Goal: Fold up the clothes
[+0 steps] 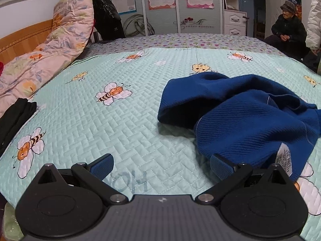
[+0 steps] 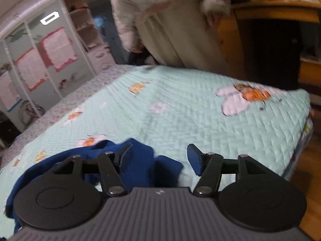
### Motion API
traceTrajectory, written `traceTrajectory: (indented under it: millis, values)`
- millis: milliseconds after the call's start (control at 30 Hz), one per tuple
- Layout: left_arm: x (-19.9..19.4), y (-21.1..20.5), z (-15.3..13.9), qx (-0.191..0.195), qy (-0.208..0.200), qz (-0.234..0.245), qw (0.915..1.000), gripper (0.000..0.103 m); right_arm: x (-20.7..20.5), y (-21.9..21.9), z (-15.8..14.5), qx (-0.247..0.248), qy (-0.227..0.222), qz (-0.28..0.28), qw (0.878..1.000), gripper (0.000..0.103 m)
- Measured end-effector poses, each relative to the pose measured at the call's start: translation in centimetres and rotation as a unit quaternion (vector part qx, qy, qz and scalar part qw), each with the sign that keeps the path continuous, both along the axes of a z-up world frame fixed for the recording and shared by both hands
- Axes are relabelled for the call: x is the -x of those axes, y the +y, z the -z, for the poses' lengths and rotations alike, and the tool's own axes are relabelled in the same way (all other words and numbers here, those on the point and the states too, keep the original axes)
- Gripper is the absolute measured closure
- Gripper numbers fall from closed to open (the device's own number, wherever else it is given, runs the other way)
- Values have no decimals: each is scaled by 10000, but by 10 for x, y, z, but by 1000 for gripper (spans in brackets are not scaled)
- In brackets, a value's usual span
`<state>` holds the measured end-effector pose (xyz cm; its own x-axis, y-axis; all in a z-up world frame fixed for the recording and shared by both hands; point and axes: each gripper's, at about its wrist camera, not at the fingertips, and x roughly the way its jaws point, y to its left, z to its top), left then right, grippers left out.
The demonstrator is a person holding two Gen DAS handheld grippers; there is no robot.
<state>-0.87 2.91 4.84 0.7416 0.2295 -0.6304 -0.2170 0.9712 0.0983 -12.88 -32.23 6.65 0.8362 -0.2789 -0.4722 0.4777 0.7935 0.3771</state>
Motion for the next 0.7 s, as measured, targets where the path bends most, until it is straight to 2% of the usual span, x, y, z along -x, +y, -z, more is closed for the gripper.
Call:
traceTrajectory:
  millis: [67, 167, 300, 433, 533, 600, 700]
  values:
    - [1, 0, -1, 7, -27, 12, 10000, 1, -4, 10, -4, 125, -41, -576, 9983, 38]
    - [4, 1, -4, 0, -98, 35, 9999, 1, -16, 39, -6, 487, -2, -1649, 9851, 38]
    - [8, -2, -9, -191, -340, 69, 9992, 1, -21, 71, -11, 831, -117, -2252, 9707, 36]
    - [12, -14, -12, -736, -683, 213, 9947, 1, -19, 85, -16, 1144, -217, -2354, 9649, 27]
    - [10, -24, -14, -1060, -817, 499, 9897, 1, -15, 80, -14, 1145, -218, -2212, 9682, 21]
    - [7, -32, -18, -1432, -963, 679, 9827, 1, -14, 75, -12, 950, -163, -2110, 9727, 21]
    - [-1, -46, -26, -2140, -1314, 979, 9630, 1, -12, 68, -7, 752, -88, -1984, 9772, 21]
